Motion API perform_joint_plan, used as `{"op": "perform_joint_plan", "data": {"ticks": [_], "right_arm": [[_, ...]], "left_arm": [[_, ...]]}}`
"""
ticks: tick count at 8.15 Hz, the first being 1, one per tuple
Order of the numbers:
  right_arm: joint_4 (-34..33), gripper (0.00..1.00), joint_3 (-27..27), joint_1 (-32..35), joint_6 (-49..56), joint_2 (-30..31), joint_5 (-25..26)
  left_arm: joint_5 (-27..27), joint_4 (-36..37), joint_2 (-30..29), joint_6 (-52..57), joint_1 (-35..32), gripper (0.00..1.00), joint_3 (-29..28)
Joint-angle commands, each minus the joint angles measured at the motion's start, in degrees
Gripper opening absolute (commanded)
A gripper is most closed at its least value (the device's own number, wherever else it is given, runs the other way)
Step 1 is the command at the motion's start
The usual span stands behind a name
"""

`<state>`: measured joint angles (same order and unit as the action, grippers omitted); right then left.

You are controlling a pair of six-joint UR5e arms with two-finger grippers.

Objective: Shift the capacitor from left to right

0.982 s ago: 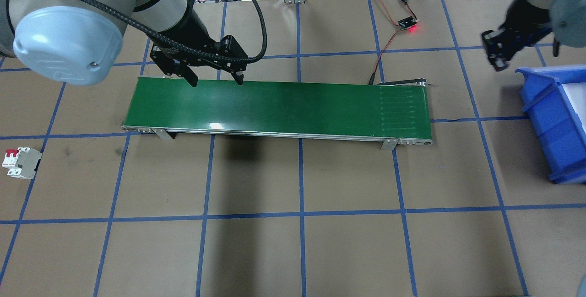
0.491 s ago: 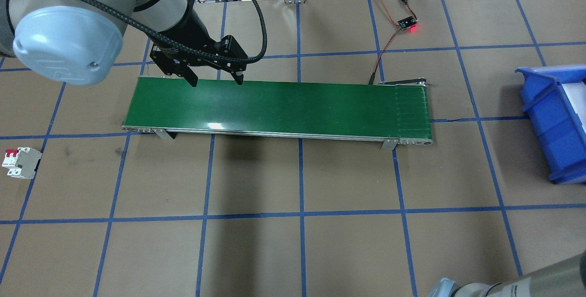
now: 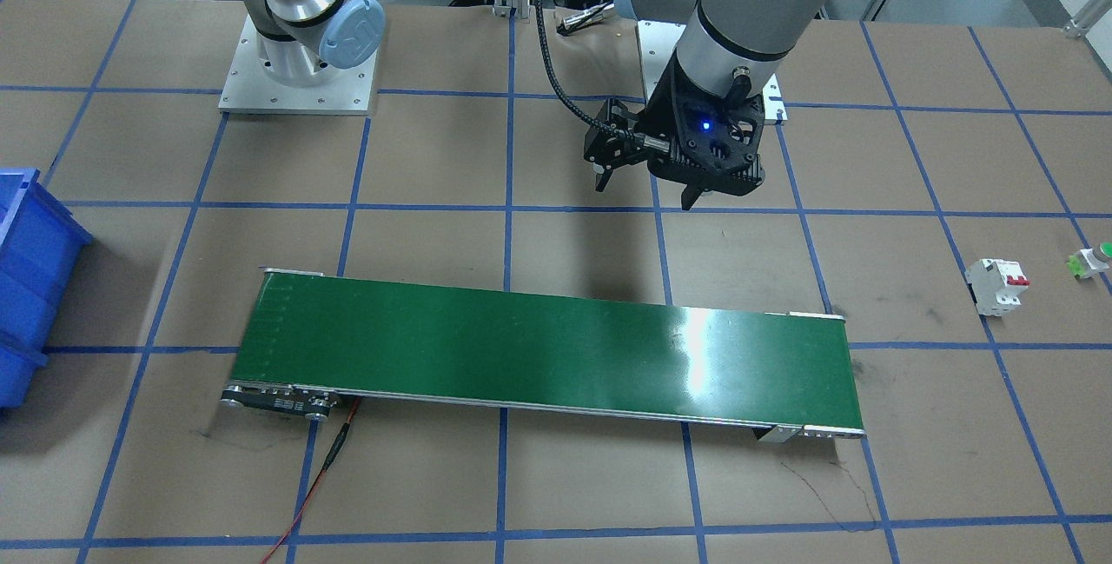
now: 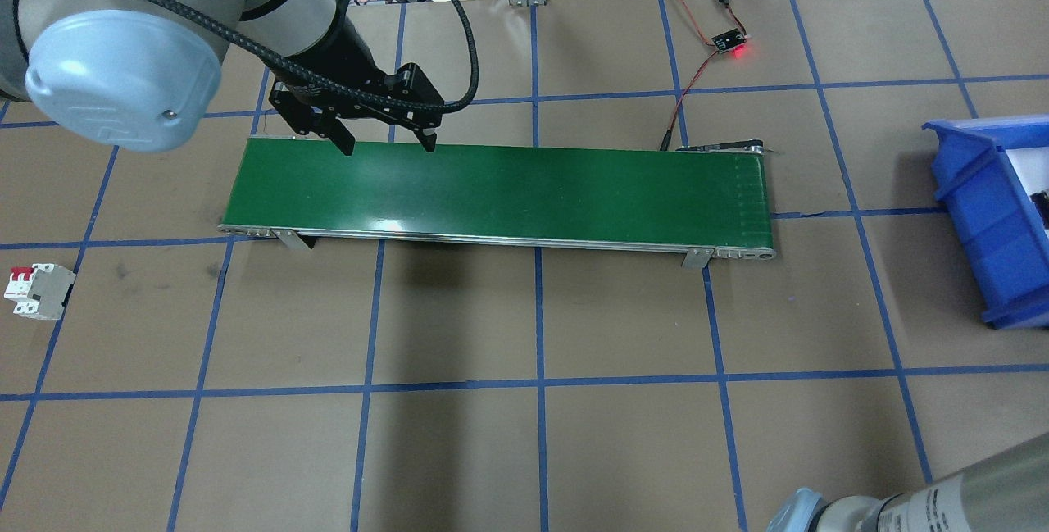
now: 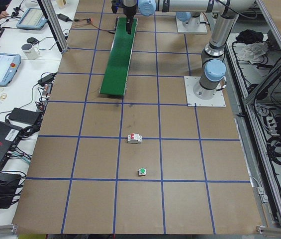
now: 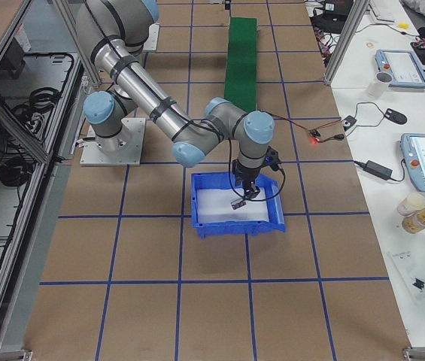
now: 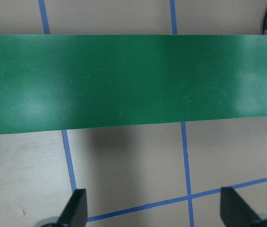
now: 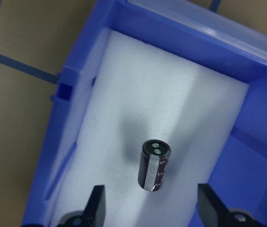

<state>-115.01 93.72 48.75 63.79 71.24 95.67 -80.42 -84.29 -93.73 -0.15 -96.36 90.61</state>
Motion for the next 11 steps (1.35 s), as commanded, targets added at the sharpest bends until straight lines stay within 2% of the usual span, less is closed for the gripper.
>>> {"op": "perform_joint_plan", "data": {"ticks": [1, 3, 5, 6, 9, 11], "right_arm": [[10.6, 0.95, 0.0, 3.5, -2.8, 11.6, -9.2], [20.2, 0.99, -1.2, 11.6, -13.9, 17.2, -9.0], [26.5, 1.0, -2.8, 20.2, -28.4, 22.0, -8.4], [28.5, 1.0, -4.0, 25.5, -35.6, 22.8, -6.0], [28.4, 1.0, -4.4, 38.8, -56.1, 23.9, -4.9], [28.8, 1.0, -4.2, 43.7, -63.0, 23.8, -1.8]], "left_arm": [[0.0, 0.0, 0.0, 0.0, -0.1, 1.0, 0.0], [0.1, 0.0, 0.0, 0.1, -0.1, 1.0, 0.1], [0.0, 0.0, 0.0, 0.1, -0.1, 1.0, 0.0], [0.0, 0.0, 0.0, 0.1, -0.1, 1.0, 0.0], [0.1, 0.1, 0.0, 0.0, -0.1, 1.0, 0.0], [0.1, 0.0, 0.0, 0.1, -0.1, 1.0, 0.1]]}}
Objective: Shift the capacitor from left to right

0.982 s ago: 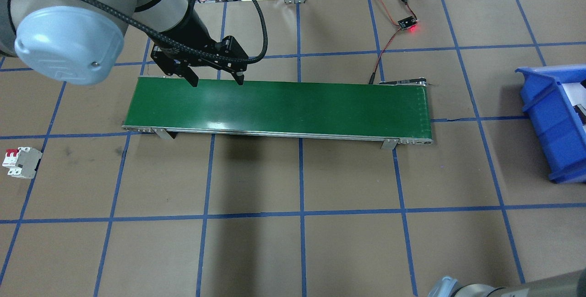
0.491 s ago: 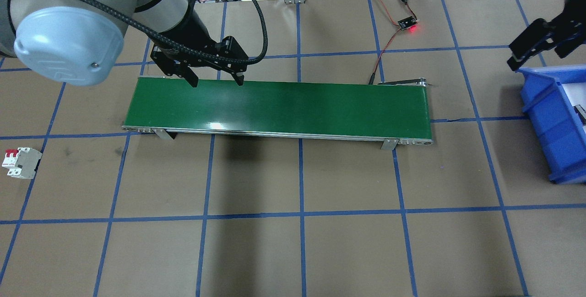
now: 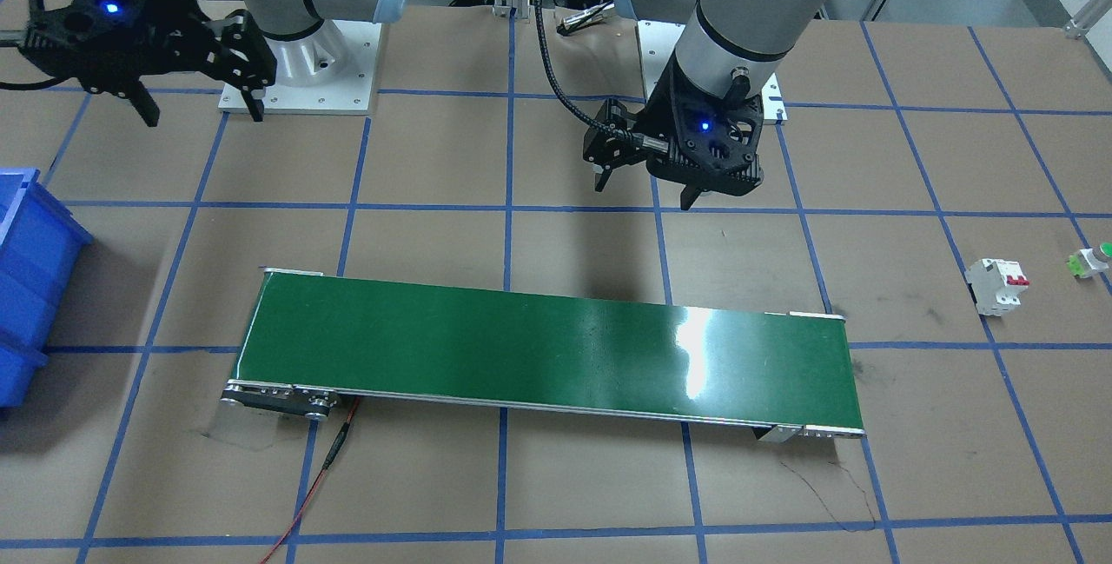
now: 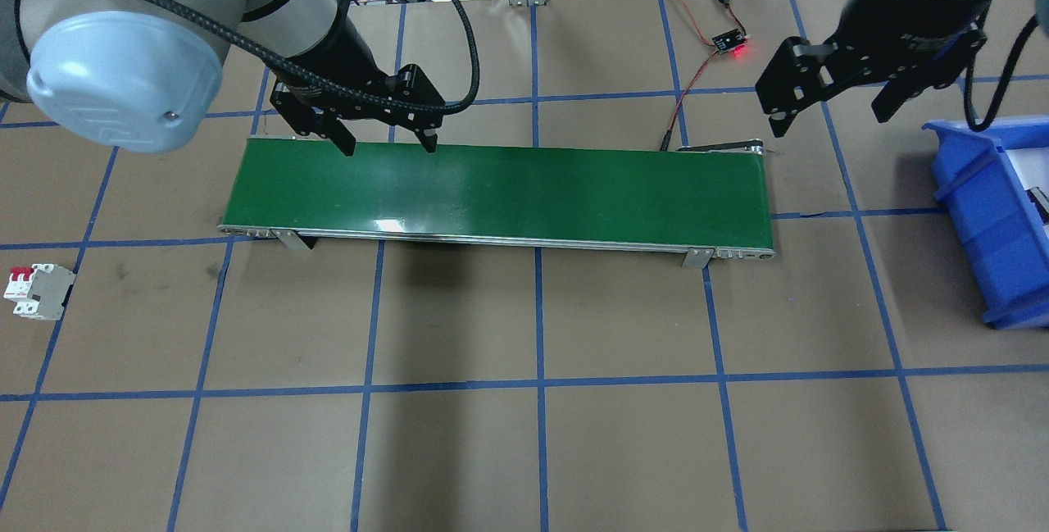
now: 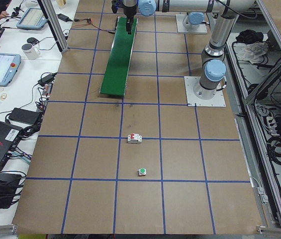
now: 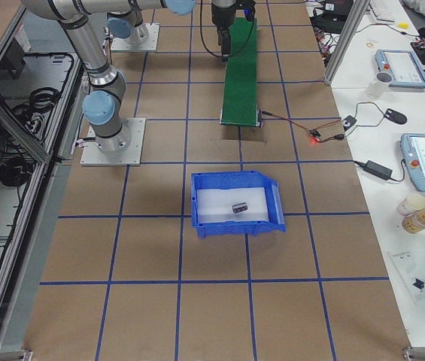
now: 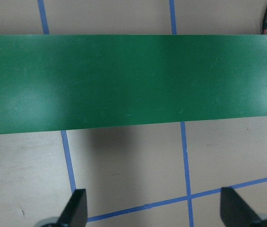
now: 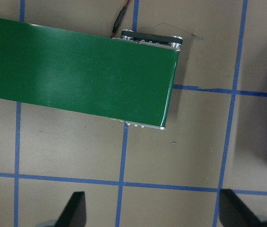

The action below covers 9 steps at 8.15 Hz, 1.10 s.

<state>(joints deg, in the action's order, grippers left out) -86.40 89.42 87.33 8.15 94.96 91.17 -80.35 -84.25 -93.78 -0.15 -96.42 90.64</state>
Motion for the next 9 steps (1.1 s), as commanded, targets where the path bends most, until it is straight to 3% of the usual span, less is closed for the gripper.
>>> {"op": "perform_joint_plan", "data": {"ticks": [1, 3, 4, 9], "right_arm": [[0.4, 1.0, 0.3, 5.8, -7.9, 0.1, 2.8], [-1.5, 1.0, 0.4, 5.8, -8.1, -0.1, 2.8], [-8.7, 1.0, -0.1, 5.3, -8.3, -1.6, 2.2], [-9.5, 1.0, -1.3, 4.3, -8.4, -3.7, 1.8]], "left_arm": [[0.0, 0.0, 0.1, 0.1, 0.0, 1.0, 0.0], [0.0, 0.0, 0.1, 0.1, 0.0, 1.0, 0.1], [0.0, 0.0, 0.1, 0.1, 0.0, 1.0, 0.0], [0.0, 0.0, 0.1, 0.2, 0.0, 1.0, 0.1]]}}
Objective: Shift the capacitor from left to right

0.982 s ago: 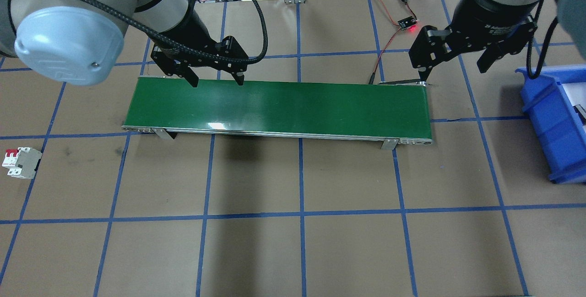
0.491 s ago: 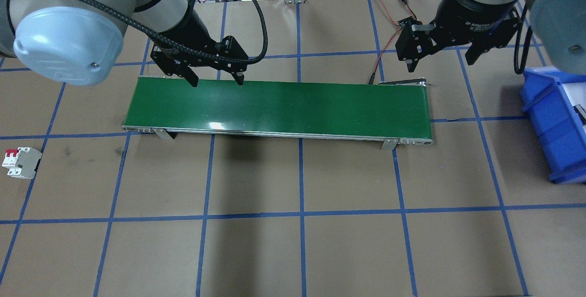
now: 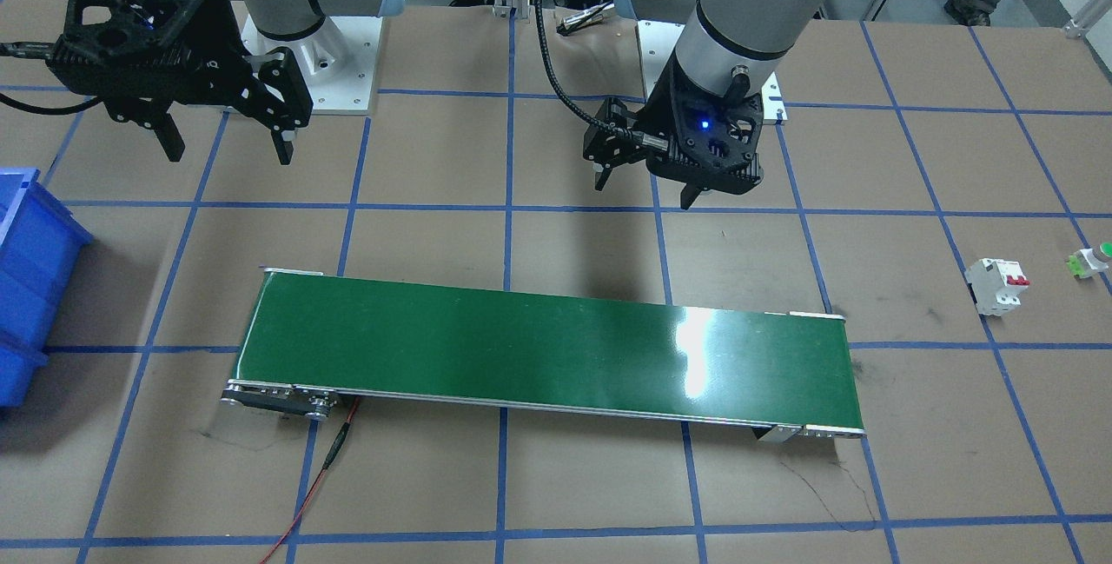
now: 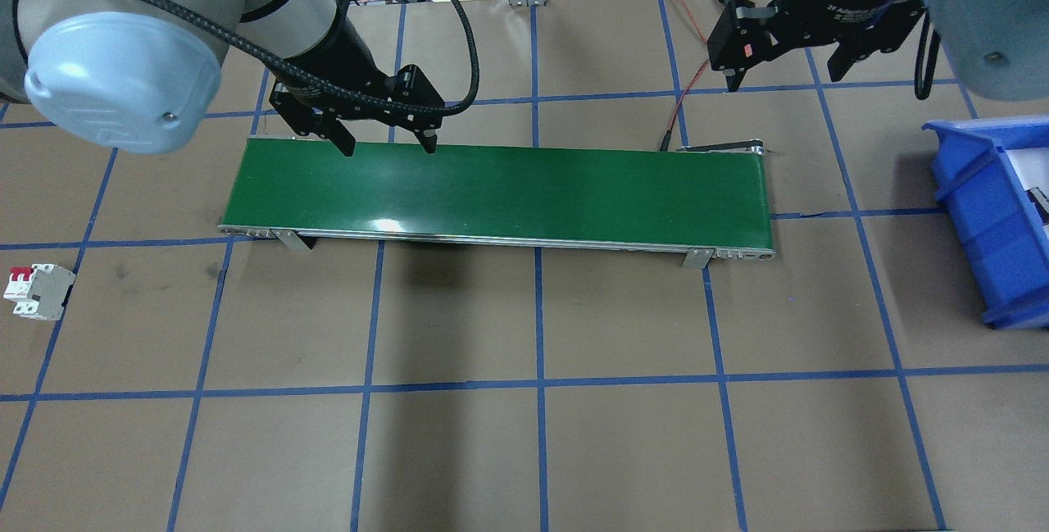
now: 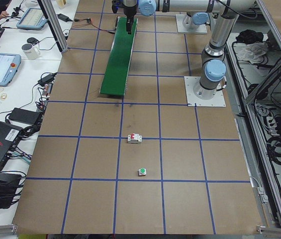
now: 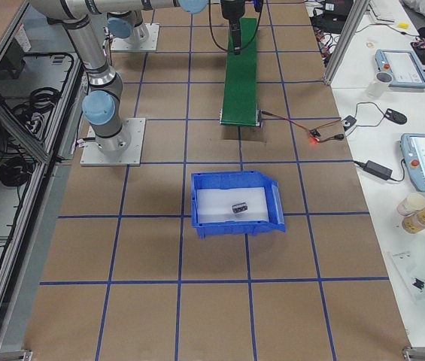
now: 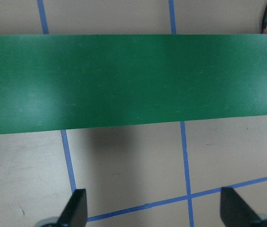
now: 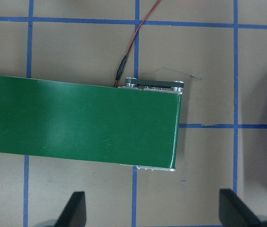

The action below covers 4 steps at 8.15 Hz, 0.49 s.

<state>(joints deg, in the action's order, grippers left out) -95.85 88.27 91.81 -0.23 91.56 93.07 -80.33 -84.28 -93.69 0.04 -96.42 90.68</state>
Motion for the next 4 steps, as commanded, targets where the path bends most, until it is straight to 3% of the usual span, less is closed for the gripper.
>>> {"op": "perform_joint_plan", "data": {"ticks": [1, 4], "right_arm": [[0.0, 1.0, -0.1, -0.2, 0.0, -0.3, 0.1], [-0.3, 1.0, -0.2, -0.2, 0.1, -0.3, 0.4]], "left_arm": [[0.0, 0.1, 0.0, 0.0, 0.0, 1.0, -0.1], [-0.7, -0.4, 0.3, 0.4, 0.0, 1.0, -0.3]]}}
